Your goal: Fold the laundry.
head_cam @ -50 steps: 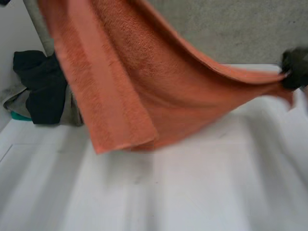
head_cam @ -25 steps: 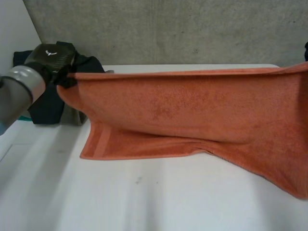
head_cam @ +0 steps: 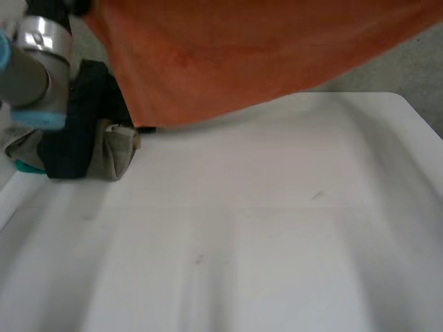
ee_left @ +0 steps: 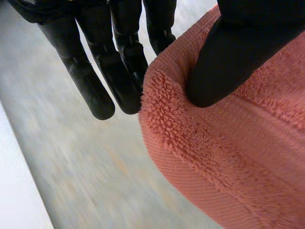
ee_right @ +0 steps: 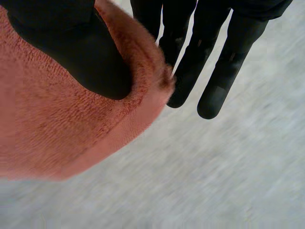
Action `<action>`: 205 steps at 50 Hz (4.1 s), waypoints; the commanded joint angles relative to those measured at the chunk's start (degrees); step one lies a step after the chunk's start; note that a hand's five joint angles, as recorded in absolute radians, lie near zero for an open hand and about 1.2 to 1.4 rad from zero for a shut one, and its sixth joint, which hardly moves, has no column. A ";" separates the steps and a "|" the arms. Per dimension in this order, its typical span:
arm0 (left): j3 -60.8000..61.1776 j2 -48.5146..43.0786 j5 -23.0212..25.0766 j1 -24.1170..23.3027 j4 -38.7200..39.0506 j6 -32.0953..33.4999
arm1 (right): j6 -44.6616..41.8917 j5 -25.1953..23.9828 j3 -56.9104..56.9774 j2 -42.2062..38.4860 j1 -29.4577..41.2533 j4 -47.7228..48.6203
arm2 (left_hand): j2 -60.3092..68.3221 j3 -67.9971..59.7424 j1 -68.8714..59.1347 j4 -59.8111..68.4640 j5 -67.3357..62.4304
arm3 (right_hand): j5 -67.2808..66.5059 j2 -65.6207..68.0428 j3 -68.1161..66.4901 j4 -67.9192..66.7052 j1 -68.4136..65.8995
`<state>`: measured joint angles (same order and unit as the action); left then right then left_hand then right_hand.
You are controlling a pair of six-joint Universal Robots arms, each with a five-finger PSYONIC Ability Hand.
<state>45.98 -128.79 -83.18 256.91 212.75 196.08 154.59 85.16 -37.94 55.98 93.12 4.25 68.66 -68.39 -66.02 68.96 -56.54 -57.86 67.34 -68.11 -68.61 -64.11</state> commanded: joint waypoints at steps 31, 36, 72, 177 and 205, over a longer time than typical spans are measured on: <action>60.74 30.20 3.03 2.37 -35.58 30.33 | -35.44 -6.76 -50.50 16.39 -14.20 -28.70 | 11.34 -11.61 -13.98 11.04 -13.46 | -12.14 12.66 -11.89 -11.39 -15.89; 50.54 20.18 2.94 -0.44 -26.26 27.96 | -28.22 -6.06 -42.93 8.36 -10.43 -21.83 | 11.34 -11.61 -13.98 11.04 -13.46 | -12.14 12.66 -11.89 -11.39 -15.89; 6.57 -0.14 0.92 -2.72 -0.58 11.96 | -3.24 0.98 -8.63 -1.57 0.22 3.75 | 11.34 -11.61 -13.98 11.04 -13.46 | -12.14 12.66 -11.89 -11.39 -15.89; 39.19 15.05 0.83 -8.27 -16.31 14.77 | -24.13 0.69 -53.04 6.07 -18.77 11.93 | -58.66 58.39 56.02 -58.96 56.54 | -12.14 12.66 -11.89 -11.39 -15.89; 43.50 20.78 1.09 -8.79 -16.31 9.15 | -6.85 -21.00 -60.06 13.72 -19.47 3.32 | -58.66 58.39 56.02 -58.96 56.54 | 45.67 -45.15 45.92 46.42 41.92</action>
<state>89.42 -107.94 -82.10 248.37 196.43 205.69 147.90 65.91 -98.25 70.31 77.85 11.32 11.62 -12.07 -11.17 11.58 -2.53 -8.00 15.17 -17.24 -17.38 -16.65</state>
